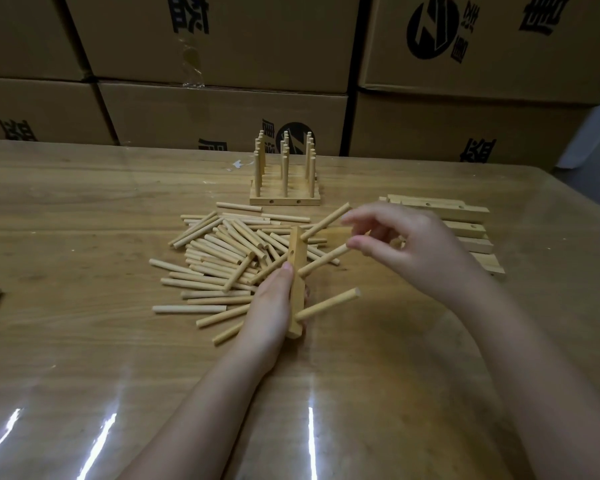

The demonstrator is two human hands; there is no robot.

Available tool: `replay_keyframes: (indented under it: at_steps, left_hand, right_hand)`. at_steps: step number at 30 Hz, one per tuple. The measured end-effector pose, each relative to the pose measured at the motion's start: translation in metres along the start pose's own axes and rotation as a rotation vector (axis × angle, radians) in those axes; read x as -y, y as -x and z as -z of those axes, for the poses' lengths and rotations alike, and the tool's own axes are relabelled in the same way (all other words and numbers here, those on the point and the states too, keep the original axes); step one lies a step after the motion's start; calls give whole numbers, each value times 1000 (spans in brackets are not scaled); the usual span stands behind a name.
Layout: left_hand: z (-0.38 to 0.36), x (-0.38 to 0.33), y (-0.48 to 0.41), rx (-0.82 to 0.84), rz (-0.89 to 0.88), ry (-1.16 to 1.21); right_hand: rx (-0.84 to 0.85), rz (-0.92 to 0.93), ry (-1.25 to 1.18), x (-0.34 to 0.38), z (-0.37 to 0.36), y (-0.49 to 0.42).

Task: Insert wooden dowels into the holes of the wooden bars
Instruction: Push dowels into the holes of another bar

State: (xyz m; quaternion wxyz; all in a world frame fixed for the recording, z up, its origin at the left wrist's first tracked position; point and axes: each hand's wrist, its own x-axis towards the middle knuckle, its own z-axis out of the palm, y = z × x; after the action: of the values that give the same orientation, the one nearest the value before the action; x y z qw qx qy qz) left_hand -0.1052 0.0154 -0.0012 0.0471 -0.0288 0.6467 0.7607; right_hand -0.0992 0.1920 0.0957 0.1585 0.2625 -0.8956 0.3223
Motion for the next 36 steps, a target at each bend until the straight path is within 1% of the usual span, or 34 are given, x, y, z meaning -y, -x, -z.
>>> replay_keyframes:
  at_steps: [5, 8, 12, 14, 19, 27, 31, 34, 36]
  left_hand:
    - [1, 0, -1, 9, 9, 12]
    - [1, 0, -1, 11, 9, 6]
    - [0, -1, -2, 0, 49, -12]
    - [-1, 0, -2, -13, 39, -54]
    - [-2, 4, 0, -28, -57, -217]
    - [-3, 4, 2, -27, -80, -246]
    - [-3, 3, 1, -29, -83, -200]
    - [-1, 1, 0, -46, -61, -117]
    - [0, 1, -1, -78, -25, -48]
  right_hand:
    - [75, 11, 109, 0, -2, 0]
    - [76, 67, 258, -3, -6, 0]
    - [91, 72, 444, -1, -9, 1]
    - [113, 65, 483, 0, -10, 1]
    - [152, 39, 421, 0, -12, 0]
    - [184, -4, 427, 2, -10, 1]
    - [191, -39, 364, 6, -8, 2]
    - [177, -132, 241, 13, 1, 2]
    - [195, -157, 159, 18, 9, 4]
